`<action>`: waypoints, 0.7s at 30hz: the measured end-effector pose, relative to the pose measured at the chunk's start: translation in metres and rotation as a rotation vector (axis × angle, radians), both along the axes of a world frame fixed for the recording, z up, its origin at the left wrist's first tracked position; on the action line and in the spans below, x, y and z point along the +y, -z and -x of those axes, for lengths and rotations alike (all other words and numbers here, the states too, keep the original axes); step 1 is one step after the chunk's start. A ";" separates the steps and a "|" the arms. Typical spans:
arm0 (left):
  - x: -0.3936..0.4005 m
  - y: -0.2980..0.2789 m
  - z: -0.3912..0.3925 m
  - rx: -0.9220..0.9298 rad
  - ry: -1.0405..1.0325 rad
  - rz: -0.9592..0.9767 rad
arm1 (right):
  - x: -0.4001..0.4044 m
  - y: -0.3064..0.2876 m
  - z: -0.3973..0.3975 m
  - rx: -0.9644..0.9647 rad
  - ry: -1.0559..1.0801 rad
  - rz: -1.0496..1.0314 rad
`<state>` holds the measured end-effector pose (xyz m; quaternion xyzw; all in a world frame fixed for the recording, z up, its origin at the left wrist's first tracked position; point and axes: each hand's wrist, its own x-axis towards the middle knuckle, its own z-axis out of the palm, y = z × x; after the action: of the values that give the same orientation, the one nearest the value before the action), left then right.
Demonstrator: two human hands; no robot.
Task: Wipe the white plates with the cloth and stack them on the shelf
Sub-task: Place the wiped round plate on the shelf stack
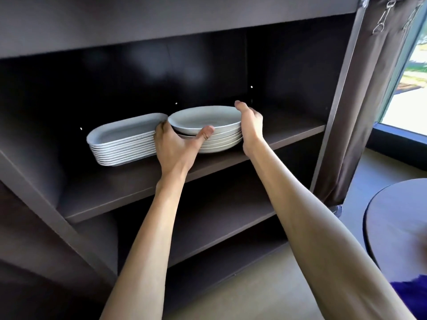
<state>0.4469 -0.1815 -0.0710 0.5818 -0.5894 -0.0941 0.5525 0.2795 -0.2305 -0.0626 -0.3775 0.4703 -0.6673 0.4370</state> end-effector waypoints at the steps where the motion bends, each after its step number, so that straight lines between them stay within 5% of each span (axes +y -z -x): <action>1: 0.000 0.000 0.000 0.014 0.001 -0.005 | 0.000 0.000 -0.002 -0.003 0.010 -0.007; 21: 0.004 0.014 0.005 0.030 0.034 0.068 | 0.003 0.008 -0.005 0.151 0.117 -0.009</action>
<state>0.4418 -0.1779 -0.0848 0.5509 -0.5937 -0.0922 0.5792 0.2842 -0.2278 -0.0709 -0.3968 0.5259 -0.6593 0.3624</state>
